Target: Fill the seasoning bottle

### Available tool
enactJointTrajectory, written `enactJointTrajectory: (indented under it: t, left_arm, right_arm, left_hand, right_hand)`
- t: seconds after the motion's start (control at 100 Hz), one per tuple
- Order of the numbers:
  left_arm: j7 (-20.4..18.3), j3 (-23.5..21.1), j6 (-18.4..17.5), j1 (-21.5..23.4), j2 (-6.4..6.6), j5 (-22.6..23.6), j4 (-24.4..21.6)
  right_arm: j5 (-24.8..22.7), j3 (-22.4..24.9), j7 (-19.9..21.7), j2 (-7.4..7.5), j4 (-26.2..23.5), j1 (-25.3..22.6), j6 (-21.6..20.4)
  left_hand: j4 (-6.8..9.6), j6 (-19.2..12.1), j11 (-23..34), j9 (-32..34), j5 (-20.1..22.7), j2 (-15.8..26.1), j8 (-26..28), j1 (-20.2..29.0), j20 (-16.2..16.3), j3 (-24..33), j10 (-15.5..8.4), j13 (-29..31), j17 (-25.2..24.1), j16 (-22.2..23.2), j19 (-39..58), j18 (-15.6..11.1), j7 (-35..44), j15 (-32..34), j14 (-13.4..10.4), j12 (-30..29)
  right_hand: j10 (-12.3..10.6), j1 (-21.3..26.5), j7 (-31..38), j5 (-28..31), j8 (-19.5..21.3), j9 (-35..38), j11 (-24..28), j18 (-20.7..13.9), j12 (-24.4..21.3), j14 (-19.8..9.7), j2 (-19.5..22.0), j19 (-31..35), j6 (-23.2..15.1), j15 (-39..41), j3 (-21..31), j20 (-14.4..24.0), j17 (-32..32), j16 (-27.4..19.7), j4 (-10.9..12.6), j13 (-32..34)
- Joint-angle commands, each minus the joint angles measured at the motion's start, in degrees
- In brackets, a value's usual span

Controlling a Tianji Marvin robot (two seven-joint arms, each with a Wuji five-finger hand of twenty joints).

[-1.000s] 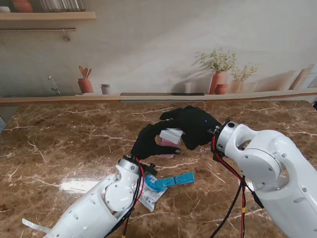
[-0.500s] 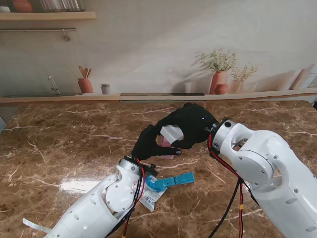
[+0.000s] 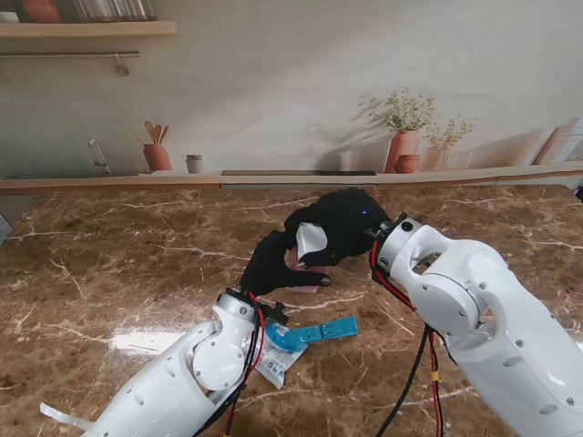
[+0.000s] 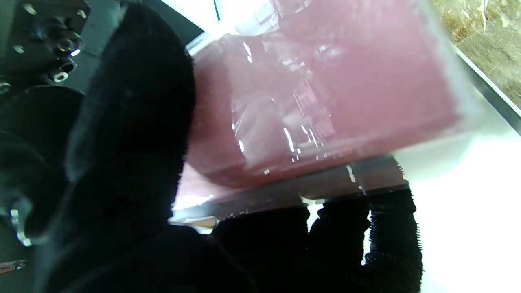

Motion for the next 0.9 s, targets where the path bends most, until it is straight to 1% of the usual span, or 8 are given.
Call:
enactJointTrajectory:
  t: [0.0,0.17,0.2,0.45,0.62,0.76,0.82,0.89]
  left_arm:
    - [0.4,0.0,-0.4,-0.2,-0.32,0.1,-1.0]
    - [0.4,-0.1,-0.2,-0.1,-0.27,0.1,-1.2]
    - [0.4,-0.2,-0.2,-0.1,-0.27,0.1,-1.2]
    - [0.4,-0.3,-0.2,-0.1,-0.23,0.1,-1.3]
    - [0.3,-0.3,-0.2,0.0,-0.19,0.2,-1.4]
    - [0.2,-0.2,-0.1,-0.1,-0.16,0.1,-1.4]
    - [0.1,-0.3,-0.2,-0.2,-0.14,0.1,-1.4]
    - [0.1,-0.3,-0.1,-0.2,-0.11,0.2,-1.4]
  right_arm:
    - [0.1,-0.7,0.1,-0.70,1.4,-1.1,1.6]
    - [-3.7,-2.1,-4.1,-1.25,1.9,-1.5,4.1]
    - [-4.3,-2.3,-4.6,-1.30,2.0,-1.5,4.2]
    - [-6.6,-3.4,-5.4,-1.42,2.0,-1.5,6.4]
    - [-13.4,-4.8,-6.4,-1.66,0.7,-2.2,12.2]
    - [-18.2,-5.2,-5.4,-1.75,-1.1,-3.4,15.7]
    - [-18.3,-4.9,-5.9,-1.85,-1.8,-4.2,16.4]
    - [-18.1,-3.6,-5.7,-1.87,-3.4,-5.6,16.3]
  left_hand:
    - [-1.09,-19.5,3.8,3.8,10.0,21.3,4.6,12.6,1.3,23.4,-6.7,3.8,-1.2,1.6,-1.1,-2.6,13.3,7.9,-2.4,1.7]
    - [-1.09,-19.5,3.8,3.9,10.1,21.3,4.6,12.6,1.3,23.5,-6.7,3.9,-1.2,1.6,-1.1,-2.7,13.3,7.9,-2.4,1.7]
    - [-1.09,-19.4,3.8,3.9,10.1,21.3,4.6,12.6,1.3,23.5,-6.7,4.0,-1.1,1.6,-1.1,-2.7,13.3,7.9,-2.4,1.7]
    - [-1.13,-19.3,3.9,3.9,10.1,21.2,4.5,12.6,1.3,23.7,-6.6,4.0,-1.2,1.6,-1.1,-2.6,13.2,7.9,-2.2,1.7]
    - [-1.15,-19.2,3.9,3.9,10.2,21.2,4.4,12.6,1.3,23.7,-6.4,4.0,-1.2,1.7,-1.1,-2.5,13.2,7.9,-2.1,1.7]
    - [-1.17,-19.1,3.9,3.8,10.1,21.2,4.4,12.6,1.3,23.8,-6.3,3.9,-1.2,1.7,-1.1,-2.5,13.2,7.9,-2.1,1.7]
    - [-1.16,-19.0,3.8,3.8,10.1,21.2,4.4,12.6,1.3,23.8,-6.4,3.8,-1.2,1.7,-1.1,-2.5,13.2,7.8,-2.0,1.7]
    - [-1.16,-19.0,3.8,3.8,10.1,21.2,4.4,12.6,1.3,23.8,-6.3,3.9,-1.2,1.7,-1.1,-2.5,13.2,7.9,-2.1,1.7]
  right_hand:
    - [-10.4,3.7,-4.1,-1.6,-7.0,7.7,12.9,-0.6,0.4,-7.3,8.3,4.4,8.0,8.6,6.1,-0.9,1.1,3.7,8.5,5.6]
    - [-10.1,3.3,-2.9,0.4,-9.6,12.1,16.2,-0.5,-0.9,-6.6,8.7,9.5,8.7,13.0,5.1,-1.9,4.2,3.9,9.3,9.4]
    - [-10.0,3.4,-1.2,0.4,-11.9,12.4,16.5,-0.4,-1.5,-6.5,8.5,10.8,8.6,13.9,4.9,-3.9,4.1,2.9,9.5,9.4]
    - [-9.8,2.5,2.5,5.7,-13.4,19.9,20.1,0.2,-0.7,-5.6,8.0,16.4,9.9,19.5,4.3,-3.5,9.1,3.8,9.6,15.6]
    - [-8.8,-5.8,5.6,7.2,-19.9,24.6,25.0,0.7,-4.4,-4.1,13.9,23.4,10.7,28.0,-4.5,-8.6,17.1,1.9,11.8,18.2]
    - [-5.2,-21.1,3.8,4.7,-22.2,24.3,14.6,0.7,-11.7,-1.1,23.8,21.8,10.2,20.5,-10.3,-11.8,16.7,-4.6,17.3,18.0]
    - [-3.1,-24.9,1.8,2.5,-22.5,21.5,9.4,1.3,-12.9,0.5,26.4,19.3,10.1,13.1,-11.4,-11.9,13.6,-6.9,18.9,17.4]
    - [-1.3,-28.3,-3.5,-3.8,-21.9,12.9,1.5,1.2,-15.3,1.2,29.2,11.9,9.2,0.9,-12.4,-10.9,5.7,-7.3,19.5,10.1]
